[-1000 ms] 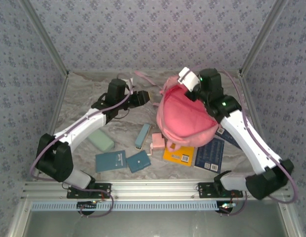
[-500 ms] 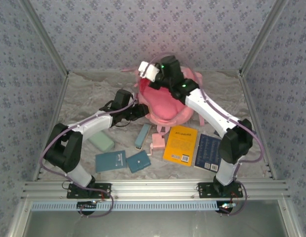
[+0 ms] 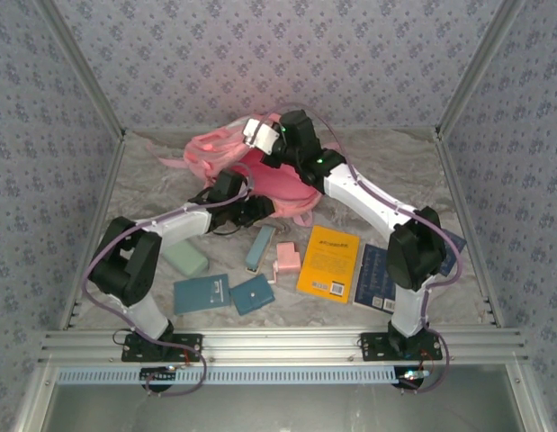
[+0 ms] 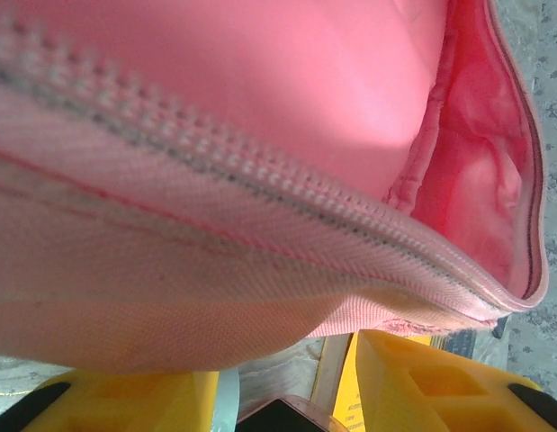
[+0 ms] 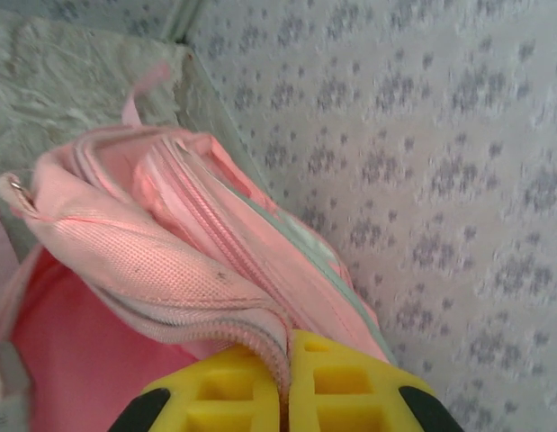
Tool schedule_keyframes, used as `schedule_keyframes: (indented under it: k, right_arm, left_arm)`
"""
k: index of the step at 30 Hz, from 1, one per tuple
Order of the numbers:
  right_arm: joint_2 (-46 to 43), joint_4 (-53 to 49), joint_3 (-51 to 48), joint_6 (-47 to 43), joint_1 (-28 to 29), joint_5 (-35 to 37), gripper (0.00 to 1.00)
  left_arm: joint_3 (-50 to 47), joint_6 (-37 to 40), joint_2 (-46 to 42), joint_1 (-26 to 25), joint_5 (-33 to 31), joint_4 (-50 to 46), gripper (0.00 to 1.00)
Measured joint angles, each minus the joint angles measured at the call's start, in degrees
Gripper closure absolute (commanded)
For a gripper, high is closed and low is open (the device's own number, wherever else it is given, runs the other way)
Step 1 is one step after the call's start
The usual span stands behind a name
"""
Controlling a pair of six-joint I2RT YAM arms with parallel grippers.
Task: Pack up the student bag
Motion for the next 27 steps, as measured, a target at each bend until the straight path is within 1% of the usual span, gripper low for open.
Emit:
schedule_keyframes:
  k: [3,5,7,8,13,14,15,16,17,19,22,24,27]
  right_arm:
    - [-0.02,1.4,-2.34,2.23,-0.63,0.79,0.94]
    - [-0.02,2.16,-3.45,3.17,-0.61,0.98,0.96]
    - [-0.39,3.63,-5.18,3.69,-0.61,1.11,0.95]
    - [-1.01,4.66,-6.91,3.82,-0.61,1.14,0.94]
    - [-4.74,7.61,-15.74,4.57,-0.74,0.26,0.94]
    - [-5.7,8.13,-17.66,4.79,-0.81,-0.04,0.86]
    - [-6.51,8.79,-19.26,5.01,-0.9,-0.2,0.73]
    - [-7.58,9.4,-21.18,5.46,-1.03,-0.24,0.53]
    - [-8.76,9.77,-22.95,6.12,-1.22,-0.24,0.42]
    - [-10.62,9.81,-25.35,6.67,-1.6,-0.33,0.38]
    - [-14.86,9.97,-29.44,8.46,-2.12,-2.32,0.37]
    - [-19.32,10.95,-33.0,10.67,-2.19,-4.0,0.38]
    - [-26.88,13.16,-37.29,15.3,-2.93,-5.95,0.41]
  left_arm:
    - [0.04,1.07,-1.36,0.0,-0.66,-1.22,0.55]
    - [0.39,2.73,-3.89,0.0,-1.79,-4.04,0.54]
    - [1.53,4.7,-7.13,0.0,-2.97,-7.08,0.53]
    - [2.36,6.14,-9.01,0.02,-3.74,-8.79,0.49]
    - [6.64,13.55,-19.21,0.11,-8.74,-17.05,0.42]
    - [7.41,15.21,-21.07,0.11,-10.14,-18.62,0.41]
    - [7.98,16.44,-22.25,0.11,-11.15,-19.82,0.41]
    - [8.85,18.05,-23.28,0.13,-12.59,-21.44,0.41]
    - [9.86,19.47,-23.69,0.22,-13.79,-22.93,0.41]
    - [11.93,22.14,-23.41,0.42,-15.93,-25.4,0.4]
    - [15.34,25.92,-21.4,0.48,-19.08,-28.98,0.39]
    - [17.86,28.79,-19.21,0.26,-21.2,-30.95,0.39]
    - [22.91,33.53,-14.27,-1.42,-24.79,-34.32,0.38]
